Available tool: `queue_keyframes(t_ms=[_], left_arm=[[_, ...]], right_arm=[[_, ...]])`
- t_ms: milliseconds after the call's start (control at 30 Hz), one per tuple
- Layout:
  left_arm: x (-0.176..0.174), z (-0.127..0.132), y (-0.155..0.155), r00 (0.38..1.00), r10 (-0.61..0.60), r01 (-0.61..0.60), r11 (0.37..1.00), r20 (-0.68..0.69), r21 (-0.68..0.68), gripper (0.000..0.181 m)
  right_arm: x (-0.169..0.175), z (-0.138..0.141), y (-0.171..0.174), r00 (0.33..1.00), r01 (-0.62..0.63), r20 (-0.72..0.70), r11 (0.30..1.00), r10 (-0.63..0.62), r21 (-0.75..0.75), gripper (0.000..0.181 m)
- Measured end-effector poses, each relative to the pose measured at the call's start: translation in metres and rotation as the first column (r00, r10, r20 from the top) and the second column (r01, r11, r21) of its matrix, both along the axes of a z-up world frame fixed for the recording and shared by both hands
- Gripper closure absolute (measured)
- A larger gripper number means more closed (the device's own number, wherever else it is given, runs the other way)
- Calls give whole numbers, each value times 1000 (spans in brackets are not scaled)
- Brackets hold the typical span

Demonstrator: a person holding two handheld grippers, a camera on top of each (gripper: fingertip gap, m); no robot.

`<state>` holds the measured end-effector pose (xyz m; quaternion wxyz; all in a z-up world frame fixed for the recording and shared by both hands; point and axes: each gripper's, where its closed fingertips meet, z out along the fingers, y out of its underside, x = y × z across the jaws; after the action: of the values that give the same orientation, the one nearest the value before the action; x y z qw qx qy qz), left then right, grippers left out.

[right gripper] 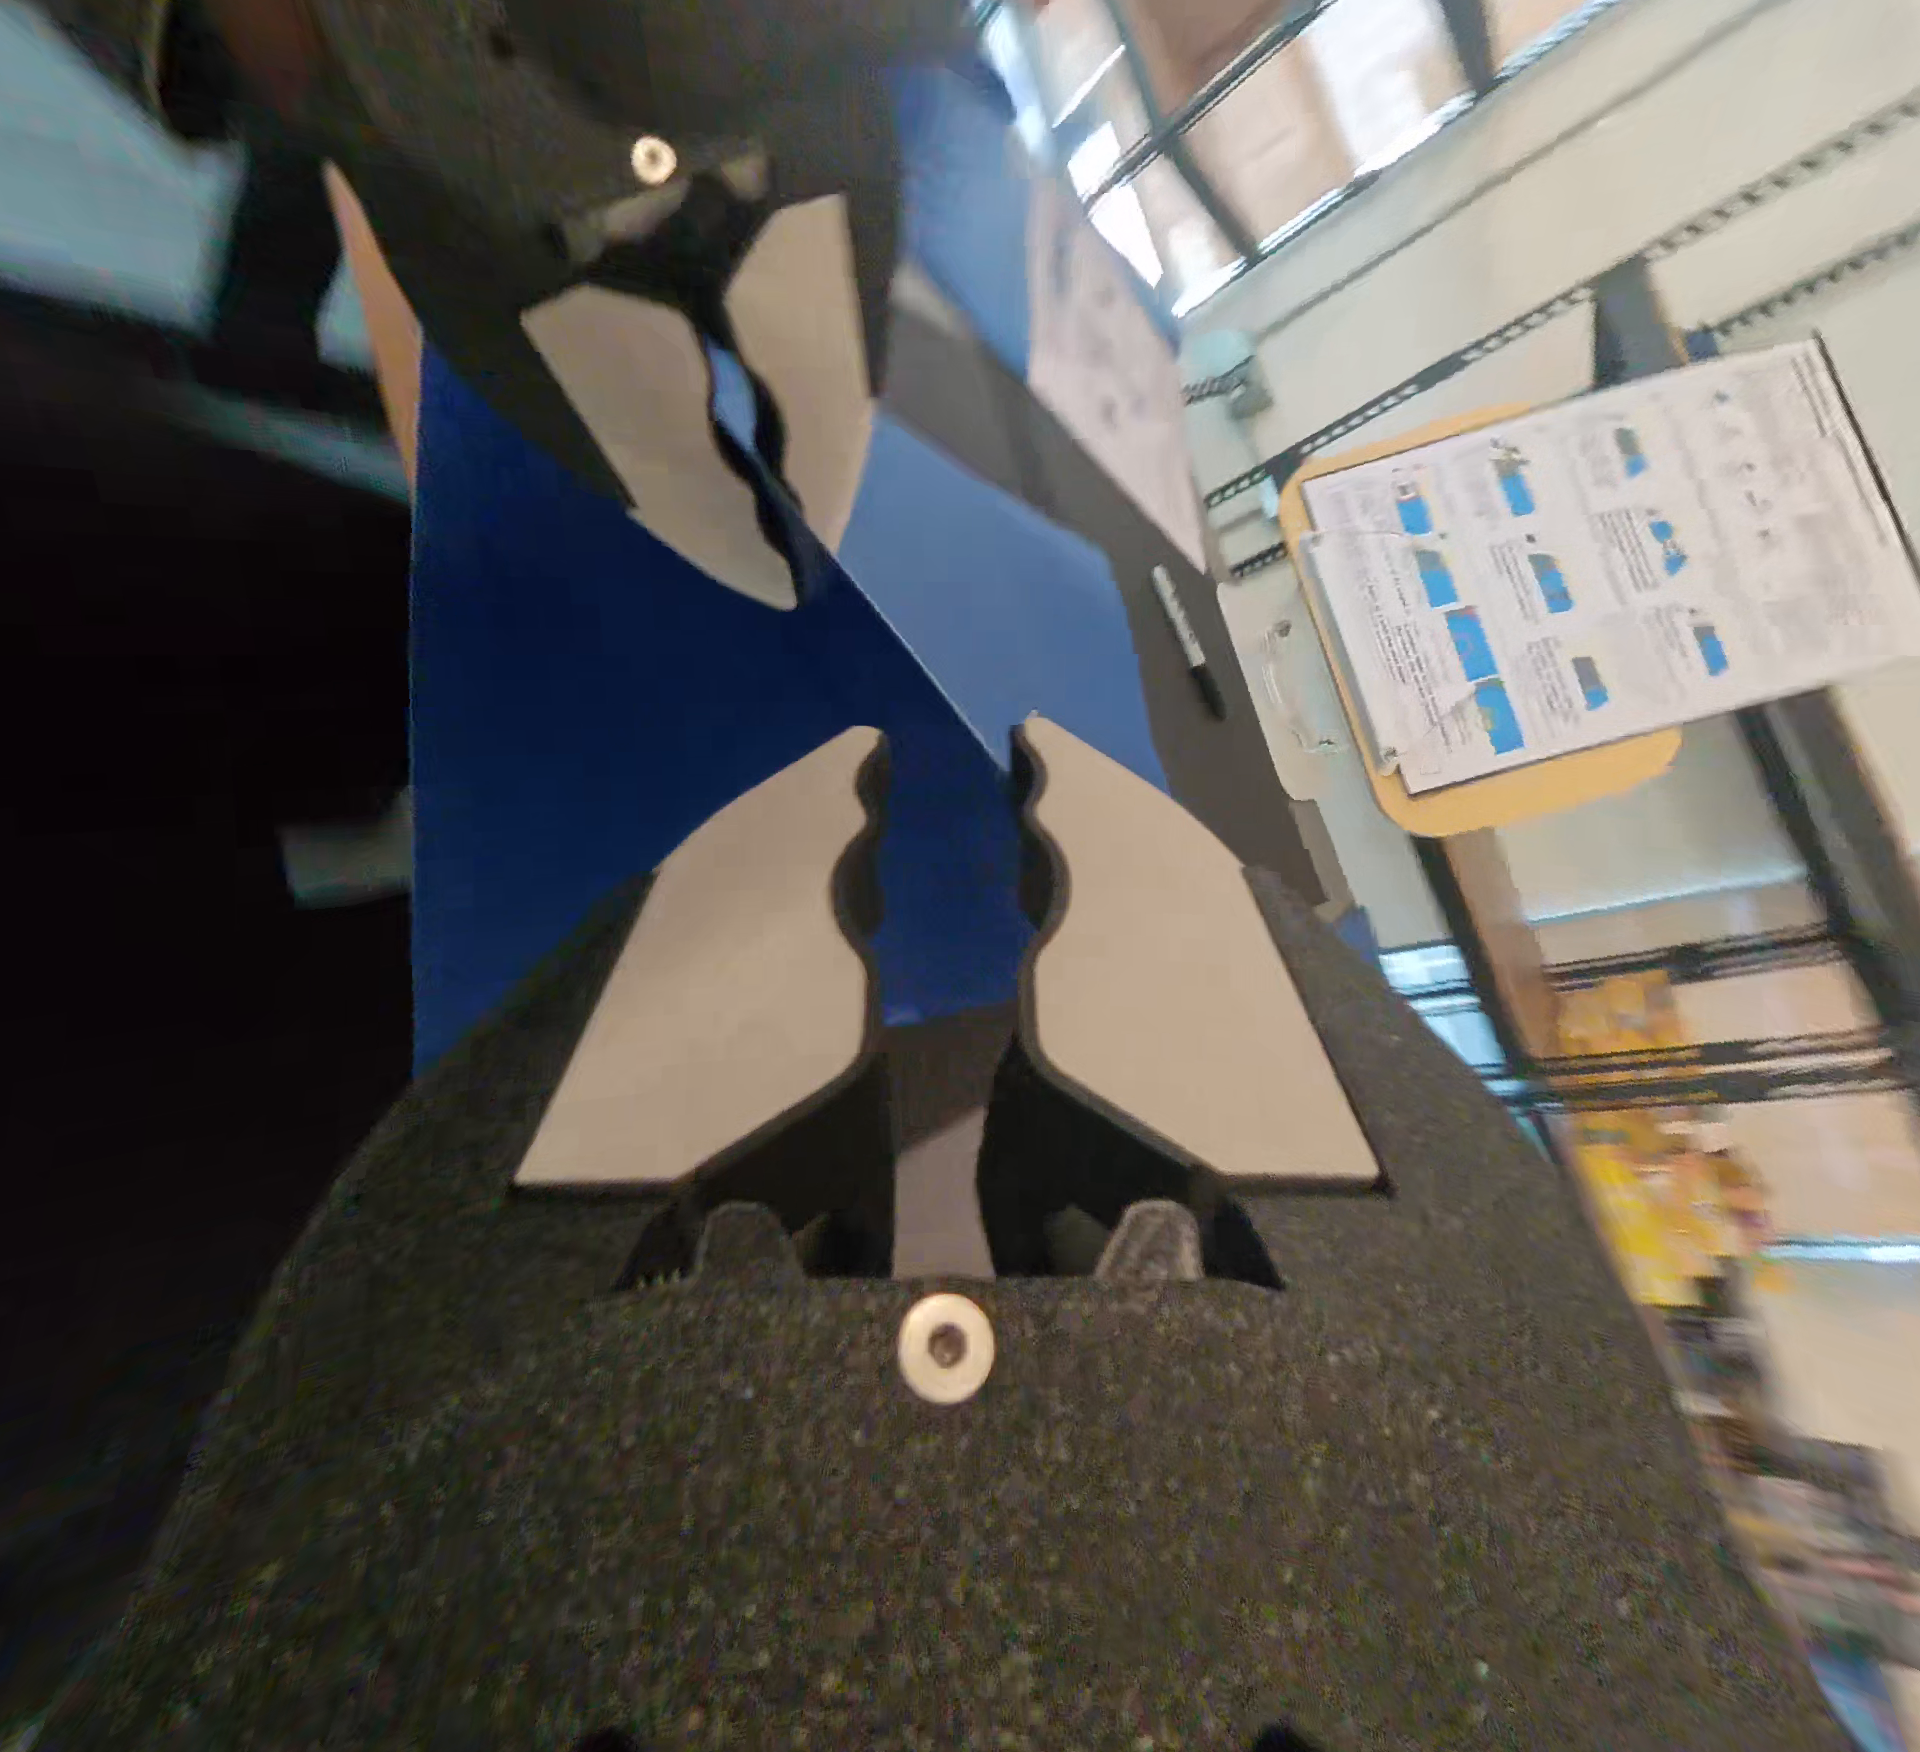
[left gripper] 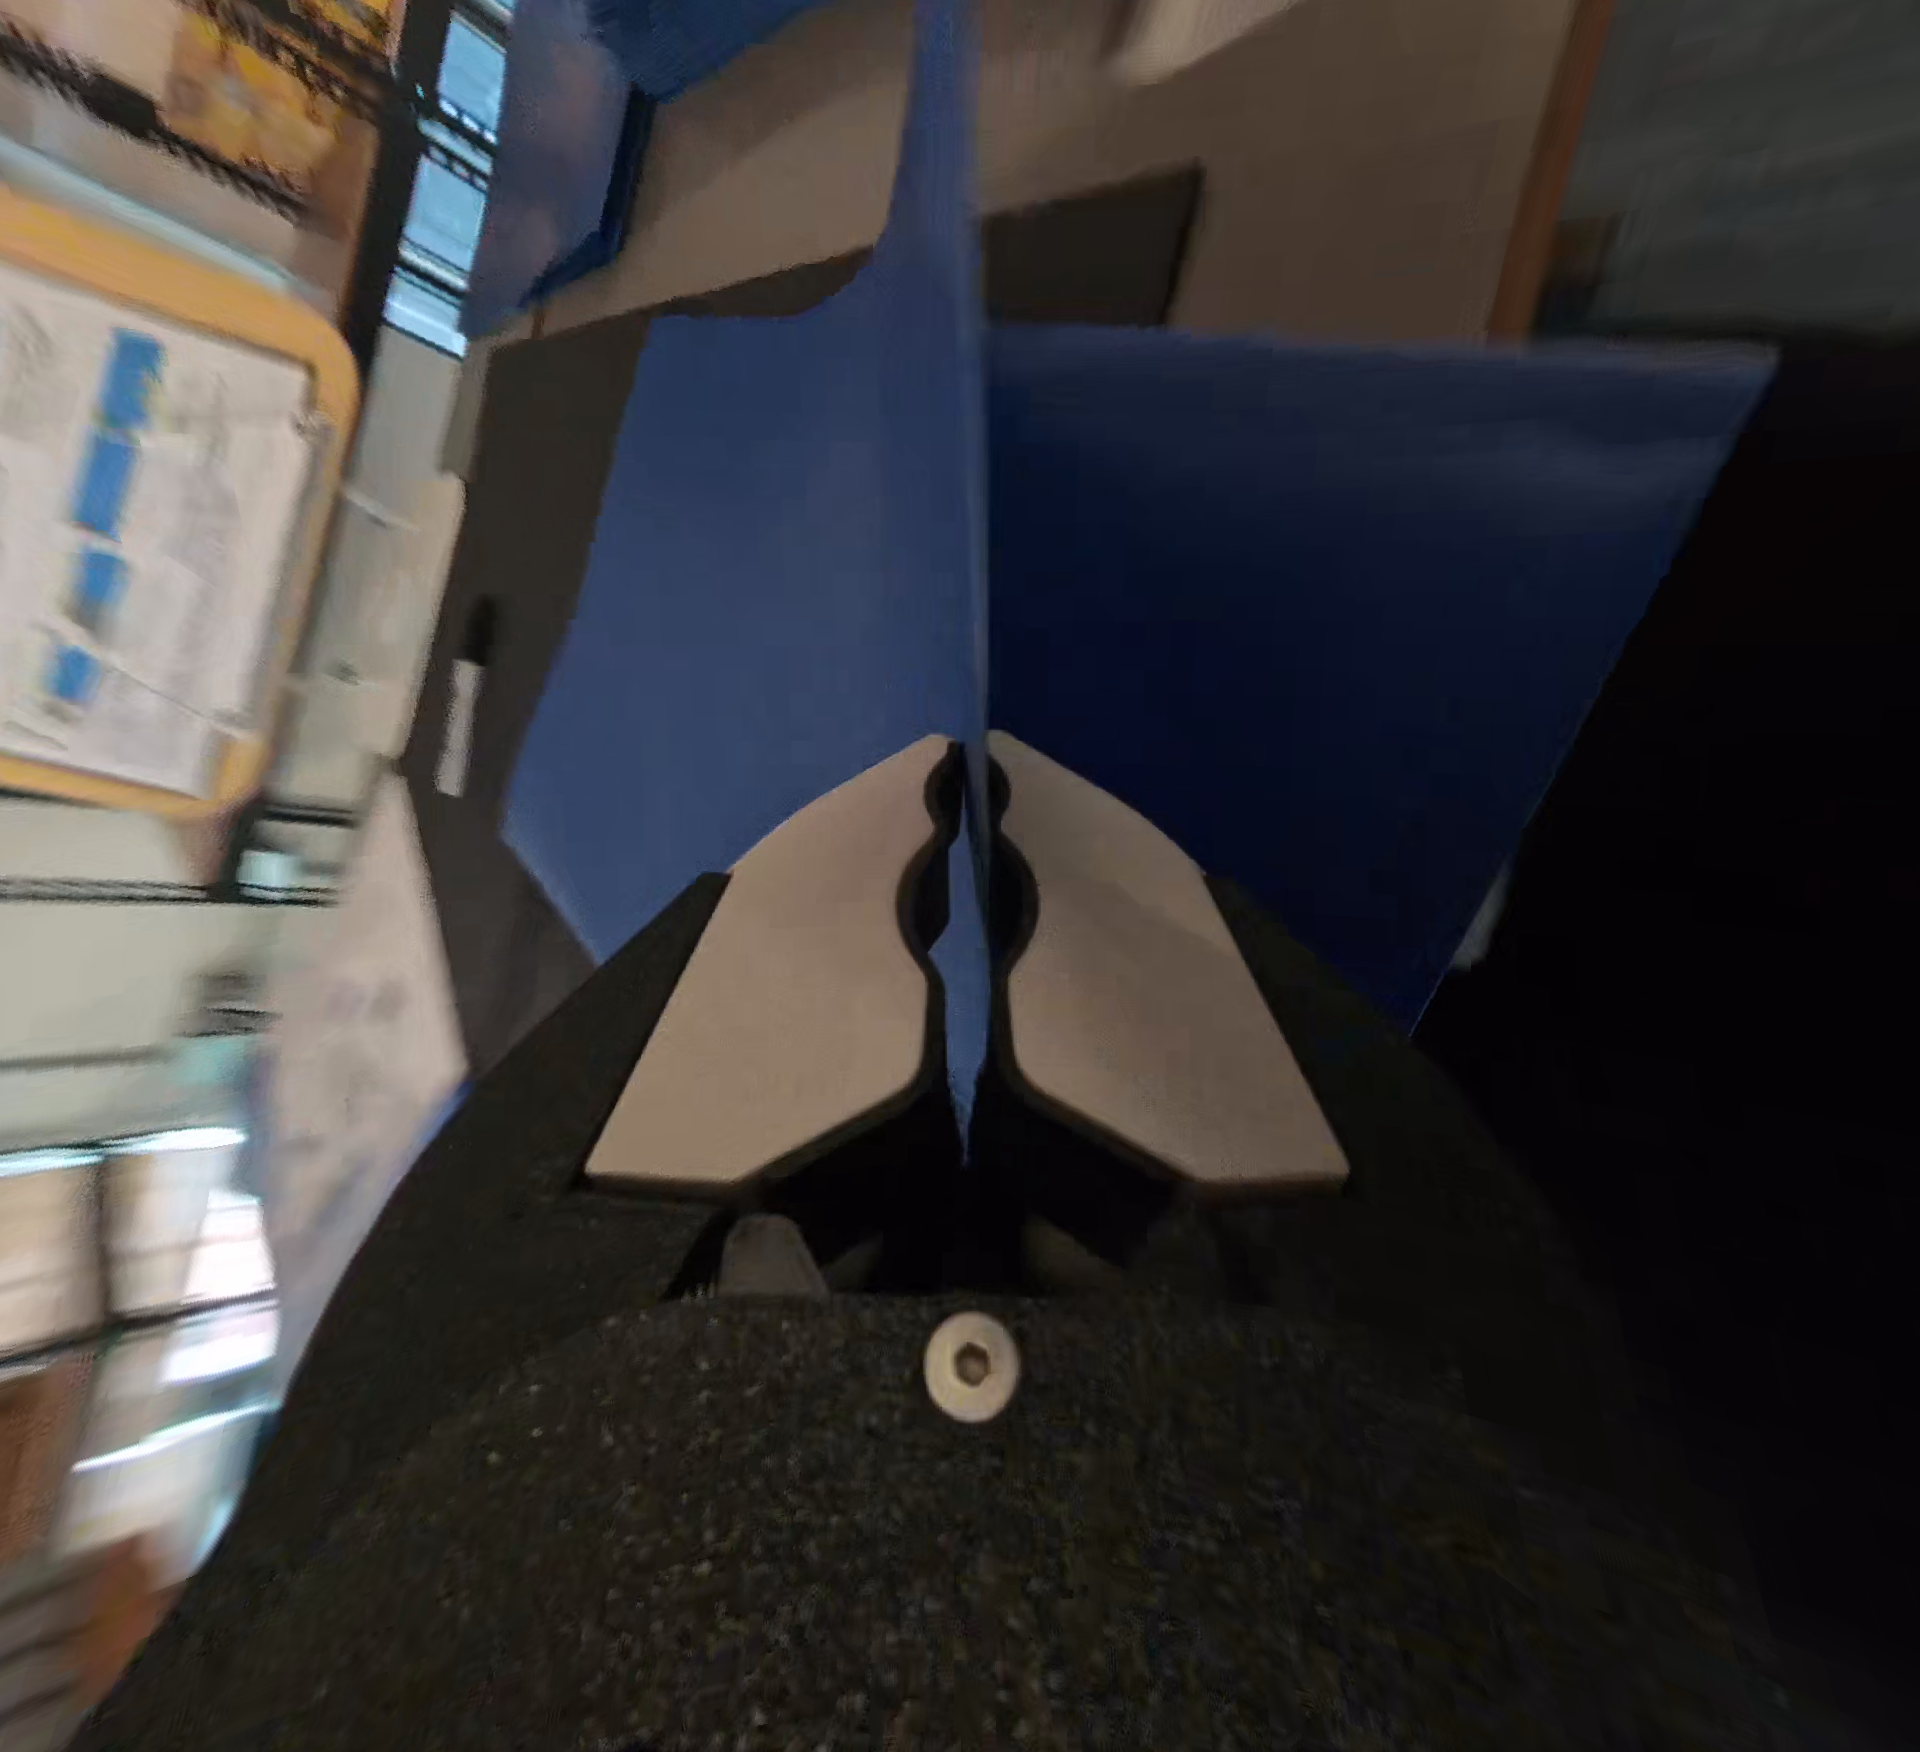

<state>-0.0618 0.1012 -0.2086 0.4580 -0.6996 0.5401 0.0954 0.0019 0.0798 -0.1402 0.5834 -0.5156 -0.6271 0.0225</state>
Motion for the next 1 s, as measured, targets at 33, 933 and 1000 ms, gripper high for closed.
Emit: queue_keyframes(t_ms=[33, 933, 1000], left_arm=[[-7, 9, 2, 991, 33, -26, 998, 127, -56, 180], [-198, 99, -29, -187, 155, -131, 975, 970, -181, 180], [-193, 90, -25, -178, 165, -185, 963, 970, -198, 181]], right_arm=[[5, 12, -1, 992, 4, -123, 997, -15, -82, 148], [26, -62, -20, 806, -261, -418, 382, -420, -886, 172], [66, -38, 3, 789, -197, -420, 462, -449, -865, 174]])
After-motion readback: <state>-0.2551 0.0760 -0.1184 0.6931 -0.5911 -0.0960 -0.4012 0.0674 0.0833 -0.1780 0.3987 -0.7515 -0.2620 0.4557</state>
